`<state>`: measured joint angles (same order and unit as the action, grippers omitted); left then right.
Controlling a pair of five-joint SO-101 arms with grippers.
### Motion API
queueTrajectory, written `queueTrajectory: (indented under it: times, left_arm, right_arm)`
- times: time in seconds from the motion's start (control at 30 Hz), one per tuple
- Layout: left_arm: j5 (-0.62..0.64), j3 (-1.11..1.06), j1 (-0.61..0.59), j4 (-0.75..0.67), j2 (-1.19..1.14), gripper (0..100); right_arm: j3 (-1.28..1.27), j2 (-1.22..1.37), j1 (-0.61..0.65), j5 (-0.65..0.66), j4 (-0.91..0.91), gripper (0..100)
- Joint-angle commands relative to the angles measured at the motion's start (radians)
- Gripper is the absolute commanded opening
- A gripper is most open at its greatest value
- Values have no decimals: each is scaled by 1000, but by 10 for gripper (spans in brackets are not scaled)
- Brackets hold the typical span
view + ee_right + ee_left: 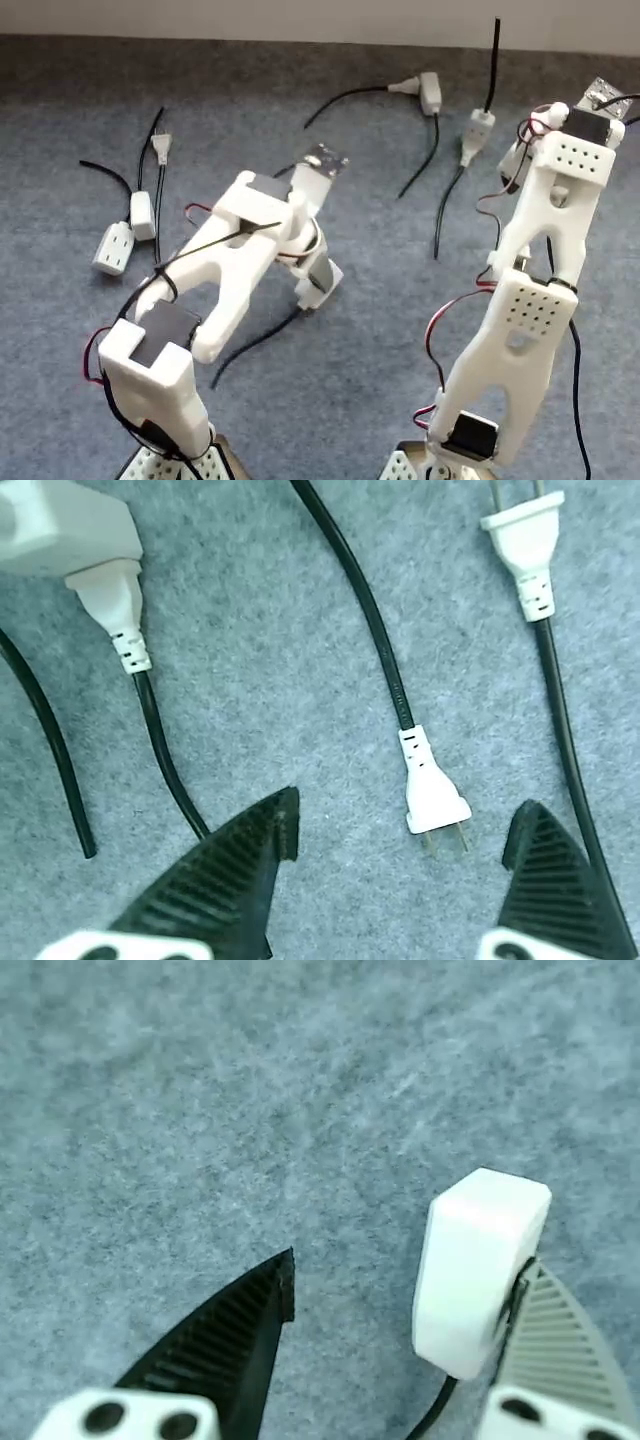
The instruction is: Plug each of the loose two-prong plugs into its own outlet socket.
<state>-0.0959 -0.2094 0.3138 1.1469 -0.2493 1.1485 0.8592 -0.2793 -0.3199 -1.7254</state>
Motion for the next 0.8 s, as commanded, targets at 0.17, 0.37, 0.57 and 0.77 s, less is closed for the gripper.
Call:
queueTrajectory:
  times: [0.17,0.37,0.57,0.77]
  left_arm:
    - [-9,-39,113,-12,5,322]
    - [-6,-45,148,-5,5,303]
    - [-5,-44,150,-5,15,228]
    - [-3,-33,186,46,16,228]
  right_arm:
    - [2,-19,4,-11,-38,322]
    - [2,-19,4,-11,-38,322]
    - [2,-19,4,-8,-38,322]
    - [2,-19,4,-8,-38,322]
